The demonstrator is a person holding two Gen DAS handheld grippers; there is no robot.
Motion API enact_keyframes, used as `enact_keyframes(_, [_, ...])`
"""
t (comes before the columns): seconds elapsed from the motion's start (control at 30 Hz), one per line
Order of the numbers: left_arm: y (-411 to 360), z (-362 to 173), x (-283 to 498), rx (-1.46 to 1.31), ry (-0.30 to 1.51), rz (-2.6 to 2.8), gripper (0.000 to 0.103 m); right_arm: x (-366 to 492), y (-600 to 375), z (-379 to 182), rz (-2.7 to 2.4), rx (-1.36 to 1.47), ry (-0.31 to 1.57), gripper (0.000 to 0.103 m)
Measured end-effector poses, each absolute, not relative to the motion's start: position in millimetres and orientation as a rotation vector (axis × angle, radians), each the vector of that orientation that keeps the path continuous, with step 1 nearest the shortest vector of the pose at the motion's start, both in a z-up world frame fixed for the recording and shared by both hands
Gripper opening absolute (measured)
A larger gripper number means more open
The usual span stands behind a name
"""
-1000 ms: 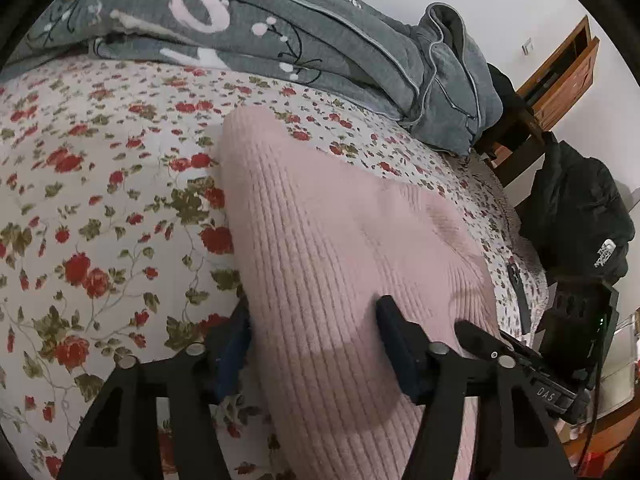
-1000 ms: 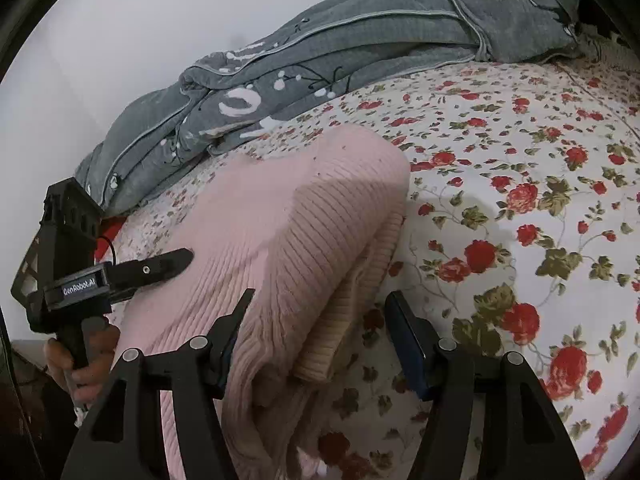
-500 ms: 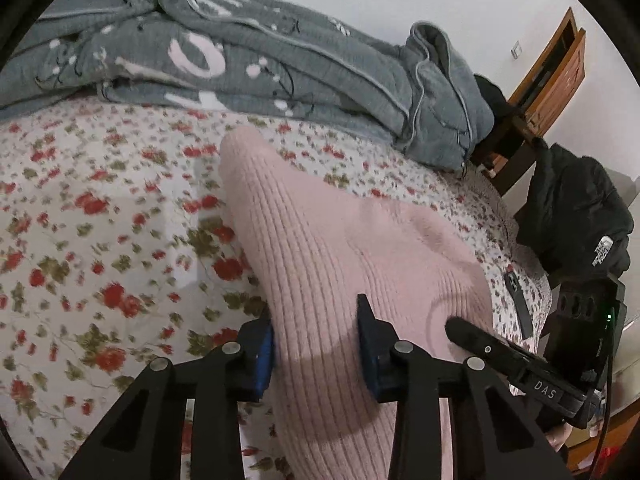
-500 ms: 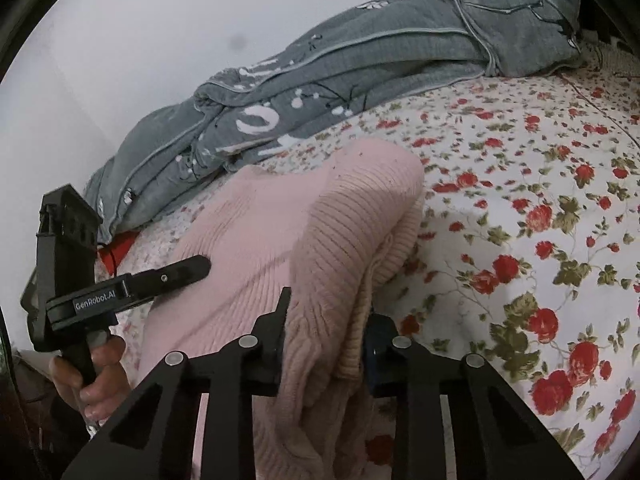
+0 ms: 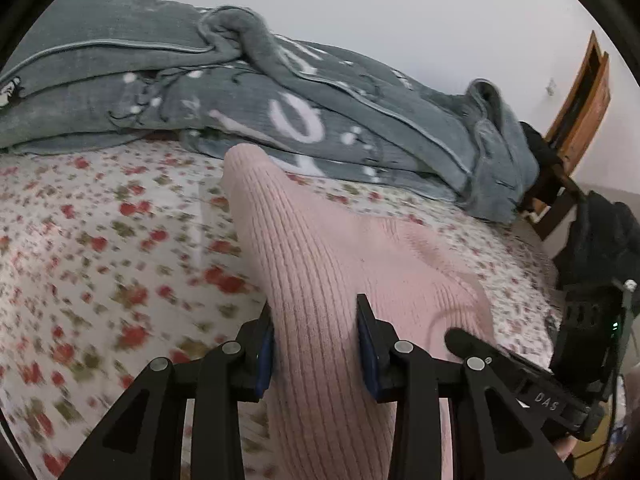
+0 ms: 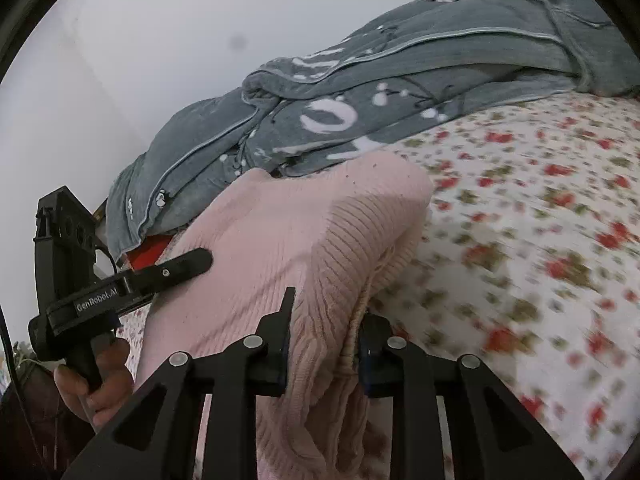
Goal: Fold small clothes
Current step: 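Press the folded pink sweater flat with both open grippers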
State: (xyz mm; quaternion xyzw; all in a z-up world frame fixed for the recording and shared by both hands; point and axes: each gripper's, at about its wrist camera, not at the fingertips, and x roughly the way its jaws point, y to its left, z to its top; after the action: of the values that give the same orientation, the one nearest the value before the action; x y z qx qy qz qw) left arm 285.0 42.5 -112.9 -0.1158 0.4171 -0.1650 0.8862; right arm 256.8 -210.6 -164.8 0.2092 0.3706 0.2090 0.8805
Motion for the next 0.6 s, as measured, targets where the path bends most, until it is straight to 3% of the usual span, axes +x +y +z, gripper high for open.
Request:
enact_keyframes(0.17, [51.2, -145.0, 299.9, -0.237, 0.905, -0.311, 0.036, 278.3, -183.3, -178.7, 0.399, 0.361, 0.796, 0.022])
enact_keyframes(0.23, [54.2, -153.4, 298.8, -0.246, 0.904, -0.321, 0.044, 280.2, -178.2, -188.6, 0.374, 0.31, 0.828, 0.024])
enact_keyframes(0.37, [60.9, -152.5, 293.8, -0.237, 0.891, -0.333, 0.054, 269.5, -186.5, -184.7, 0.373, 0.262, 0.827, 0.038])
enact_keyframes(0.6, [84.0, -145.4, 285.9, -0.305, 0.875, -0.318, 0.057, 264.7, -177.2, -157.1, 0.377, 0.204, 0.769, 0.047])
